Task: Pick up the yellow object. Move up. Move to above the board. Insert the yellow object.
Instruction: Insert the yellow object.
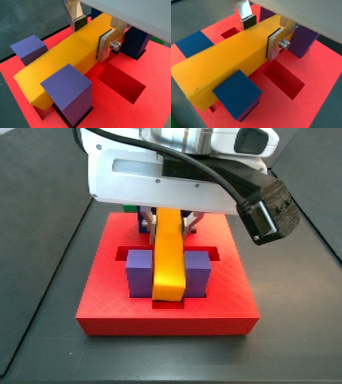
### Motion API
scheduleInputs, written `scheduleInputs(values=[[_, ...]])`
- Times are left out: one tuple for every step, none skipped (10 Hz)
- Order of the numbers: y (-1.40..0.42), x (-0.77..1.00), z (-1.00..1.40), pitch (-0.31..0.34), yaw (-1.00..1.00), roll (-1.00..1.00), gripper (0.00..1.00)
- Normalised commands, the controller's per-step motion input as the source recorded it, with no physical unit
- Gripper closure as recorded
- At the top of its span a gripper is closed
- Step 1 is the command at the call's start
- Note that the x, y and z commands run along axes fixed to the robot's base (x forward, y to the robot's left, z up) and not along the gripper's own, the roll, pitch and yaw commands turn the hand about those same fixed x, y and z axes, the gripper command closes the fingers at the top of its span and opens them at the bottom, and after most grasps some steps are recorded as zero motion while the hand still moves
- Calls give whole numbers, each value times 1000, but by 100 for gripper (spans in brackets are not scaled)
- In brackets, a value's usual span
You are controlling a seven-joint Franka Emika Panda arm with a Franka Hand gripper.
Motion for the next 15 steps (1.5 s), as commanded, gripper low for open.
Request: scheduleInputs(values=[[0, 134, -257, -3, 0, -51, 100], [0, 149, -326, -10, 0, -74, 100], [86, 94, -397, -23, -26, -224, 100], [149, 0, -277, -83, -71, -366, 100], [91, 0, -129, -80, 0, -239, 100], [0, -29, -134, -83, 0, -193, 100], [-17, -77, -174, -106, 0, -143, 100], [-223, 0, -103, -40, 71, -70, 100], [-306, 0, -66, -3, 120, -14, 100], [-269, 0, -111, -14, 129, -54, 100], [-69, -31, -231, -59, 77, -131, 100], [0, -11, -246, -43, 0, -36, 100], [6, 0, -371, -29, 0, -76, 100], [3, 0, -617, -109, 0, -64, 100], [0, 0, -383, -33, 0, 0, 100]])
